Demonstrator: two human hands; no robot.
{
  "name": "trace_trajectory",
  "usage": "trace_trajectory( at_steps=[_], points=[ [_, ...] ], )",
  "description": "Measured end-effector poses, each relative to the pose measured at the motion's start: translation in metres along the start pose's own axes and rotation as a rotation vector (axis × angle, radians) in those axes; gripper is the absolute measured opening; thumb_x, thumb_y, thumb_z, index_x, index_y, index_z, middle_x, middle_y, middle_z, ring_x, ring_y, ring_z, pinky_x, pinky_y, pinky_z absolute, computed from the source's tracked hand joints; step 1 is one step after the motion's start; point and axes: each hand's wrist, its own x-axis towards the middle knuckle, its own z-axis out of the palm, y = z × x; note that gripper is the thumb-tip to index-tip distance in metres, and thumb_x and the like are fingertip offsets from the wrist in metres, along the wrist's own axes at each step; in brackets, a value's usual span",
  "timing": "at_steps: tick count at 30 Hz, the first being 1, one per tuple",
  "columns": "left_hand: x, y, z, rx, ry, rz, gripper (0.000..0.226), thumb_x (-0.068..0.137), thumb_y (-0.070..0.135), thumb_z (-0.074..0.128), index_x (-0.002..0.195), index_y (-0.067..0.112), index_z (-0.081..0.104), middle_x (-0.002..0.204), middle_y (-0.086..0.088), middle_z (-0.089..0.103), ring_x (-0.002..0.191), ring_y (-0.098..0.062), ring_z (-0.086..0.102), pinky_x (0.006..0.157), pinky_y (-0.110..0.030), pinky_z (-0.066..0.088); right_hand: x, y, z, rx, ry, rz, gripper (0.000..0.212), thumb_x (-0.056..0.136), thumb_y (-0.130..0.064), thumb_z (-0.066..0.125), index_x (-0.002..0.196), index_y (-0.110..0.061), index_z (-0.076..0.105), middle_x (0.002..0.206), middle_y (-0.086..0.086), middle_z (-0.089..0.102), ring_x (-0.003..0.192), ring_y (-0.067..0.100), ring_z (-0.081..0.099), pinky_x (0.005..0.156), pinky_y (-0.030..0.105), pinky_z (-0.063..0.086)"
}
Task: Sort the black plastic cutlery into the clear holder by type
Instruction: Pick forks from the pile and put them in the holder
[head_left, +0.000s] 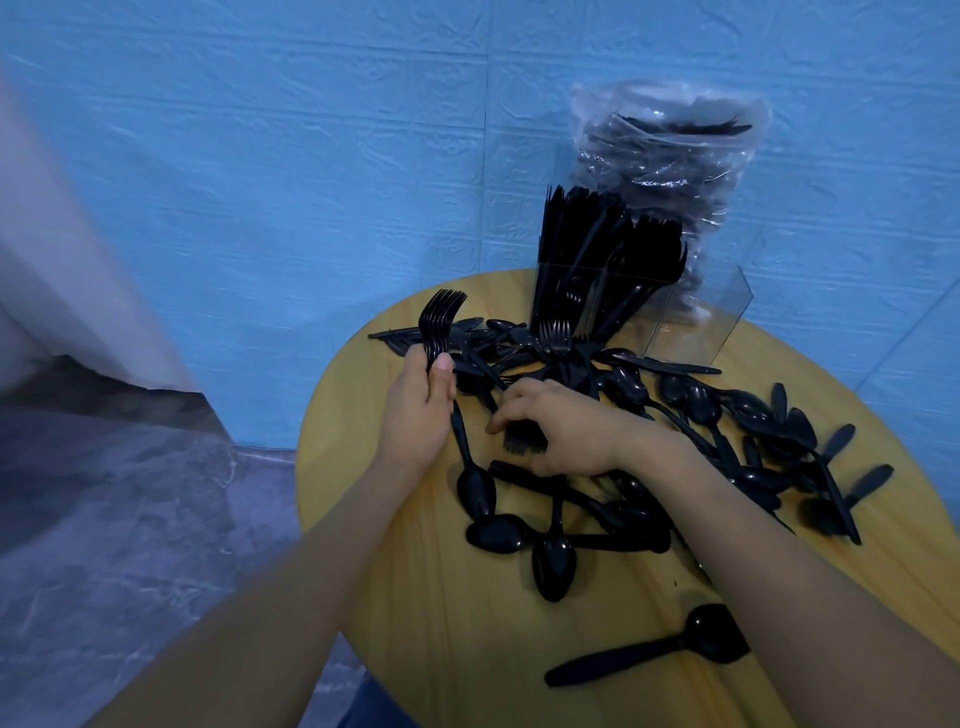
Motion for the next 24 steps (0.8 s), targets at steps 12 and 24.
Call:
trace_trajectory(
  at_steps=[12, 24],
  points=[
    [0.000, 0.000, -0.001, -0.003, -0.036, 0.013, 0.026, 0.102, 0.025, 0.031, 0.087, 0.007, 0.041, 0.066, 0.005, 0.044, 0.054, 0.000, 0.043, 0.056, -0.014, 0.037, -0.003, 0.006, 0.010, 0.071, 0.549, -0.089, 0.035, 0.087, 0.006, 0.053, 0.117, -0.009, 0.065, 0.119, 0.008, 0.054, 0.111, 0.023, 0.052, 0.094, 0.033, 0.044],
    [0.011, 0.048, 0.002, -0.296, -0.222, -0.144, 0.022, 0.102, 0.021, 0.031, 0.088, 0.013, 0.046, 0.081, 0.000, 0.053, 0.069, -0.008, 0.055, 0.060, -0.019, 0.051, -0.014, -0.010, -0.035, 0.791, 0.893, -0.066, 0.019, 0.090, -0.002, 0.059, 0.103, -0.015, 0.055, 0.063, -0.022, 0.060, 0.063, -0.007, 0.054, 0.065, 0.010, 0.042]
  ],
)
